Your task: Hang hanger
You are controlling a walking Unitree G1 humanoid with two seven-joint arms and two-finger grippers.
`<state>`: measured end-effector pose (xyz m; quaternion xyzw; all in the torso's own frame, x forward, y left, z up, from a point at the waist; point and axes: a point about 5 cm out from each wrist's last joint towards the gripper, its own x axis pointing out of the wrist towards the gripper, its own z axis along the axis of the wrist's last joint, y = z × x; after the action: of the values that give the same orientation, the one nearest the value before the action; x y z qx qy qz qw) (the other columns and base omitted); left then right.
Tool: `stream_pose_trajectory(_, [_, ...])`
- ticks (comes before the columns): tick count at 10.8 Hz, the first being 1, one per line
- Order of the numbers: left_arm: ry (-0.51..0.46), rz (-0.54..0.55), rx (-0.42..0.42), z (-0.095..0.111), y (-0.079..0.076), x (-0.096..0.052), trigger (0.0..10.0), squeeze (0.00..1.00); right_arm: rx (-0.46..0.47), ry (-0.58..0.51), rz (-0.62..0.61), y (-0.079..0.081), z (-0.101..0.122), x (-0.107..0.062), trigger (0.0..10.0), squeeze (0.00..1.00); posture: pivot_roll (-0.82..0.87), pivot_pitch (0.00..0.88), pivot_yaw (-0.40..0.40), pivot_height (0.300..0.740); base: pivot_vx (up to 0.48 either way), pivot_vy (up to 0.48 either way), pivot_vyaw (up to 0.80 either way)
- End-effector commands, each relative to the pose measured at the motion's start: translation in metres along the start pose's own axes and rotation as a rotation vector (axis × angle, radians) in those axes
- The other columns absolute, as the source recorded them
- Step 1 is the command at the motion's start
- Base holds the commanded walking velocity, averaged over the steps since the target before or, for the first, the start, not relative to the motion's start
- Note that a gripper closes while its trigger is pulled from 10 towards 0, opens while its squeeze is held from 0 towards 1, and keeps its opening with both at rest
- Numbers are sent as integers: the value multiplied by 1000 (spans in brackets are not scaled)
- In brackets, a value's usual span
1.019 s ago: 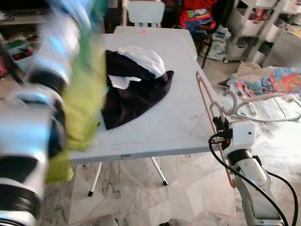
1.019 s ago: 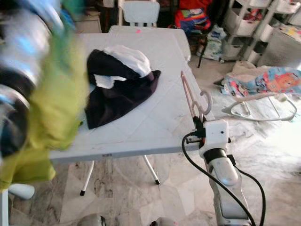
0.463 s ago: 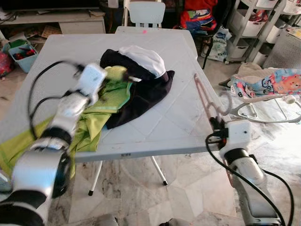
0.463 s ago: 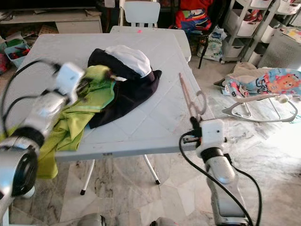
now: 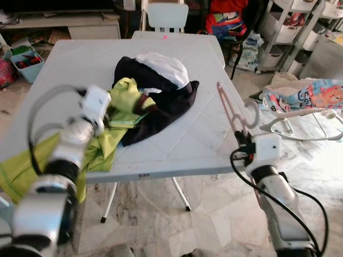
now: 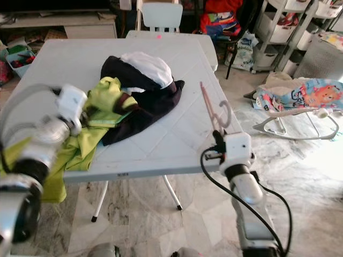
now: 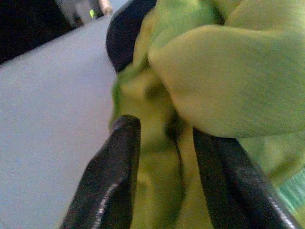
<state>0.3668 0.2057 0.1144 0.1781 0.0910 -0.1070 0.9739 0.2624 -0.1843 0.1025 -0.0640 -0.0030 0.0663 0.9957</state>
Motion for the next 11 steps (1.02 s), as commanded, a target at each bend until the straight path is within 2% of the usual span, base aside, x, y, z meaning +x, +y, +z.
stream_pose_trajectory(1, [-46,34,-27,7,-2,-1,10000,1000,16,21,24,6,-4,2,10000,0,-100,0,-35,740,0,0,0])
stream_pose_trajectory(2, [-137,60,201,17,-6,-6,10000,1000,23,20,32,8,-5,1,10000,0,-93,0,-38,740,0,0,0])
stream_pose_trajectory(3, [-134,42,174,15,-11,-9,10000,1000,21,24,41,10,-7,1,10000,0,-88,0,-33,740,0,0,0])
stream_pose_trajectory(4, [-134,77,154,18,-8,-12,10000,1000,22,17,35,9,-7,3,10000,0,-89,0,-26,740,0,0,0])
stream_pose_trajectory(5, [-106,101,74,17,-7,-15,10000,1000,26,17,23,8,-7,4,10000,0,-88,0,-22,740,0,0,0])
stream_pose_trajectory(6, [-39,112,-87,12,-10,-19,10000,1000,30,22,22,9,-9,3,10000,0,-81,0,-22,740,0,0,0])
stream_pose_trajectory(7, [-187,107,242,26,-12,-29,10000,1000,31,31,31,12,-11,2,10000,0,-73,0,-25,740,0,0,0])
stream_pose_trajectory(8, [-181,-69,440,12,-30,-35,10000,1000,37,36,41,14,-12,3,10000,0,-68,0,-26,740,0,0,0])
stream_pose_trajectory(9, [-158,-196,450,5,-40,-39,10000,1000,38,35,43,15,-12,4,10000,0,-66,0,-27,740,0,0,0])
stream_pose_trajectory(10, [-41,-360,541,-11,-43,-47,10000,1000,35,34,42,13,-11,6,10000,0,-68,0,-25,740,0,0,0])
stream_pose_trajectory(11, [-32,-371,598,-13,-35,-51,10000,1000,32,35,37,11,-12,6,10000,0,-69,0,-23,740,0,0,0])
